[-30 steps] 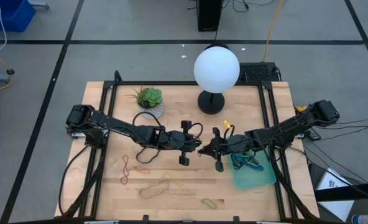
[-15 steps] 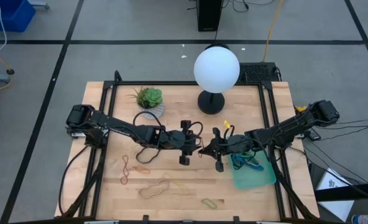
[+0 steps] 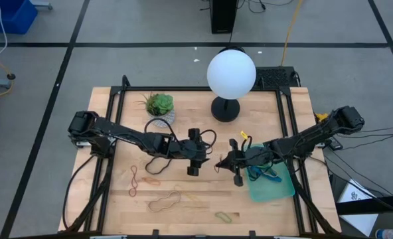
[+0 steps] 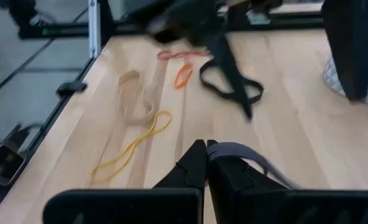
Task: Pick and place rubber bands into bin
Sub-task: Put the purple rubber band into the bin
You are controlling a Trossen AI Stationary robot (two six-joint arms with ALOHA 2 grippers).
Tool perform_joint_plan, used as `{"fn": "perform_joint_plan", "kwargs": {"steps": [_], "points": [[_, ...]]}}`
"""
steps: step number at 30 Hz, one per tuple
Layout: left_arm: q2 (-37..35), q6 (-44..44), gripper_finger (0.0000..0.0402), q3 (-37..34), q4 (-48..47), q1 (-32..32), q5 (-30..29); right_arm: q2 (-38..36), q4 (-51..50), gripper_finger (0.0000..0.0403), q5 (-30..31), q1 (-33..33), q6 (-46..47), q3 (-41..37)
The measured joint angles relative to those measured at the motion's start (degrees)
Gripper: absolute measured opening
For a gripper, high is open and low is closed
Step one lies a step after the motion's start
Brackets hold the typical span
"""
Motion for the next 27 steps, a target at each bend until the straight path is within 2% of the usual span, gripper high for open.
{"fn": "perform_joint_plan", "kwargs": {"steps": [4, 10, 13, 17, 27], "points": [[-0.8, -7.9, 0.0264, 0.0, -4.6, -0.2, 1.3, -3.2, -5.9, 0.0, -0.2, 1.5, -0.3, 0.0], [-0.8, -12.7, 0.026, 0.0, -8.7, -0.5, 1.7, -10.8, -18.9, 0.0, 0.4, 1.8, -0.1, 0.0], [-0.8, -16.0, 0.026, 0.0, -10.3, -0.5, 1.8, -14.6, -24.6, 0.0, 3.1, 1.8, 0.5, -0.1], [-0.8, -17.2, 0.0258, 0.0, -10.6, -0.5, 1.7, -19.9, -32.2, 0.0, 4.8, 1.7, 4.2, -0.1], [-0.8, -17.1, 0.0264, 0.0, -10.6, -0.5, 1.7, -31.7, -52.1, 0.0, 3.0, 1.7, 18.5, -0.1]]}}
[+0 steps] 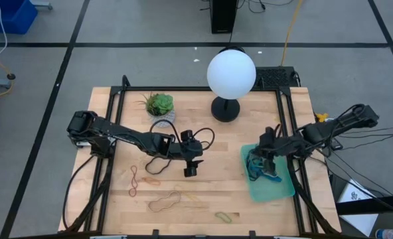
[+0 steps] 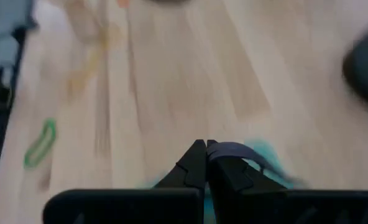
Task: Pick and place rubber bands into bin
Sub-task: Put the purple rubber band into the bin
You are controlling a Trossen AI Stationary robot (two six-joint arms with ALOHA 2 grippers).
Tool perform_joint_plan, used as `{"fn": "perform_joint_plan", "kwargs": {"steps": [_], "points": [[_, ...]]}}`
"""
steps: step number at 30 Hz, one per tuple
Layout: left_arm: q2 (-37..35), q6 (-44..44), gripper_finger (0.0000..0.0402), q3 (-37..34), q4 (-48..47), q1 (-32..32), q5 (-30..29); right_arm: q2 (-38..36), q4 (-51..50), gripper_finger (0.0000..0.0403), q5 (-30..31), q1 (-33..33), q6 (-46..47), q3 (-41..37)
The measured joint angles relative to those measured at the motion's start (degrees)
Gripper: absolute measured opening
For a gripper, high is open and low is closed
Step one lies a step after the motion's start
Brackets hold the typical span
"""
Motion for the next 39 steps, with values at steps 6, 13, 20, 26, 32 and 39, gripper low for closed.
{"fn": "perform_joint_plan", "kwargs": {"steps": [6, 13, 20, 26, 32, 39], "points": [[0.0, 0.0, 0.0263, 0.0, 0.0, 0.0, 0.0, 1.6, -12.5, 0.0, -1.8, 0.1, 10.3, 0.0], [0.0, -0.6, 0.0267, 0.0, -2.1, 0.0, 0.0, 7.1, -11.2, 0.0, -4.5, 0.1, 12.7, -2.0], [0.0, -3.1, 0.0267, 0.0, -5.6, 0.0, 0.0, 10.3, -1.6, 0.0, -7.7, 0.1, 14.1, -11.1], [0.0, -3.2, 0.0267, 0.0, -5.7, 0.0, 0.0, 10.3, 1.7, 0.0001, -7.8, 0.1, 14.6, -14.7], [0.0, -3.2, 0.0267, 0.0, -7.4, 0.1, 1.7, 10.3, 1.8, 0.0016, -8.1, 0.1, 14.6, -15.0], [0.0, -3.9, 0.0267, 0.0, -8.9, 0.1, 1.8, 10.3, 1.9, 0.0042, -10.7, 0.1, 18.9, -15.0]]}}
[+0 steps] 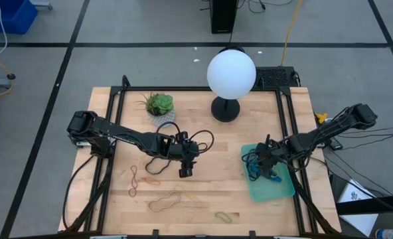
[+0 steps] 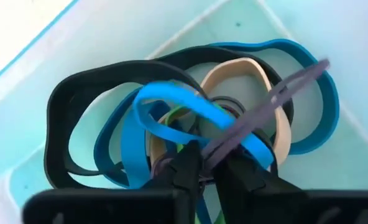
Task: Pick and place rubber bands into bin
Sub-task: Put the purple rubber band into the bin, then put the black rubber band into the bin
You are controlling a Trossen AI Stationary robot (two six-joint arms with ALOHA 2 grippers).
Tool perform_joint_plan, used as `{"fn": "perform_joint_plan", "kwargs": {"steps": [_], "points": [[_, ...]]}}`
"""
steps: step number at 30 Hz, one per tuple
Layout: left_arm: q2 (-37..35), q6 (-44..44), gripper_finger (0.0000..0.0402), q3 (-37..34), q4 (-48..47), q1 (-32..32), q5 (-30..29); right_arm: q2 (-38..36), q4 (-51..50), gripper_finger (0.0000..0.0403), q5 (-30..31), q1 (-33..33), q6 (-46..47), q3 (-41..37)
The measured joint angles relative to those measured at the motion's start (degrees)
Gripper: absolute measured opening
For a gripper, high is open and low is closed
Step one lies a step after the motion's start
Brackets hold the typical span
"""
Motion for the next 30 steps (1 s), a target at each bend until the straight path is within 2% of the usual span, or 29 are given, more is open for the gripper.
{"fn": "perform_joint_plan", "kwargs": {"steps": [9, 14, 19, 26, 30], "points": [[0.0, 0.4, 0.0267, 0.0, -0.1, 0.0, 0.1, -0.7, 0.0, 0.014, 2.0, 0.0, -6.2, 0.0], [0.0, 0.9, 0.0267, 0.0, -0.6, 0.0, 0.7, -2.9, -1.5, 0.0172, 2.0, 0.0, -8.2, 1.9], [0.0, -0.3, 0.0267, 0.0, -3.3, 0.0, 1.1, -4.3, -6.0, 0.0182, 3.4, 0.0, -10.4, 4.8], [0.0, -2.7, 0.0267, 0.0, -6.5, 0.0, 1.2, -4.4, -13.3, 0.0176, 5.0, 0.0, -10.5, 8.4], [0.0, -6.7, 0.0267, 0.0, -13.1, 0.1, 1.2, -4.4, -13.3, 0.0175, 6.8, 0.0, -11.3, 9.7]]}}
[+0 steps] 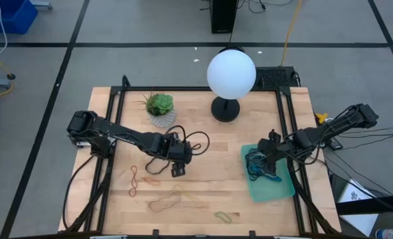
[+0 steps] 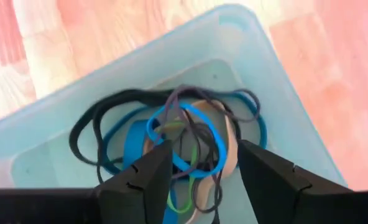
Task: Pick and place rubber bands into bin
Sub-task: Put the black rubber band into the bin
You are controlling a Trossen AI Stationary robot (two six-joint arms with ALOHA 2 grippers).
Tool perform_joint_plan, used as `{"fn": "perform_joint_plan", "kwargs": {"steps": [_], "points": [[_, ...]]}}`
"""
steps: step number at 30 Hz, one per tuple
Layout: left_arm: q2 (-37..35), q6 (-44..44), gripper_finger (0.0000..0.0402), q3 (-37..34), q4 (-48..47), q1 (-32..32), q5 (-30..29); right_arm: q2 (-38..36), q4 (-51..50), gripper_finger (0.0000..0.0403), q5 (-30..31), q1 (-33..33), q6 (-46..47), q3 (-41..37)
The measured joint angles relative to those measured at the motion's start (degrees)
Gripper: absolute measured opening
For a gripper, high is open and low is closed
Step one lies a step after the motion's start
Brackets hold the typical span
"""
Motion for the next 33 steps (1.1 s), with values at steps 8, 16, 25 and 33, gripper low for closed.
{"fn": "perform_joint_plan", "kwargs": {"steps": [8, 16, 25, 33], "points": [[0.0, -18.4, 0.0267, 0.0, -13.3, 0.9, 6.7, 0.0, 2.2, 0.0177, 1.2, 0.0, -1.7, 0.1], [1.2, -30.1, 0.0267, -0.7, -14.9, 2.3, 8.3, 0.0, 5.2, 0.0172, 1.1, 0.0, -4.2, 0.1], [5.3, -30.9, 0.0266, -2.2, -14.1, 2.0, 11.8, 0.0, 5.2, 0.0174, 1.0, 0.0, -5.5, 0.1], [10.8, -31.4, 0.0266, -2.2, -12.6, 1.8, 15.8, -0.1, 5.3, 0.0175, 1.0, 0.0, -5.6, 0.1]]}}
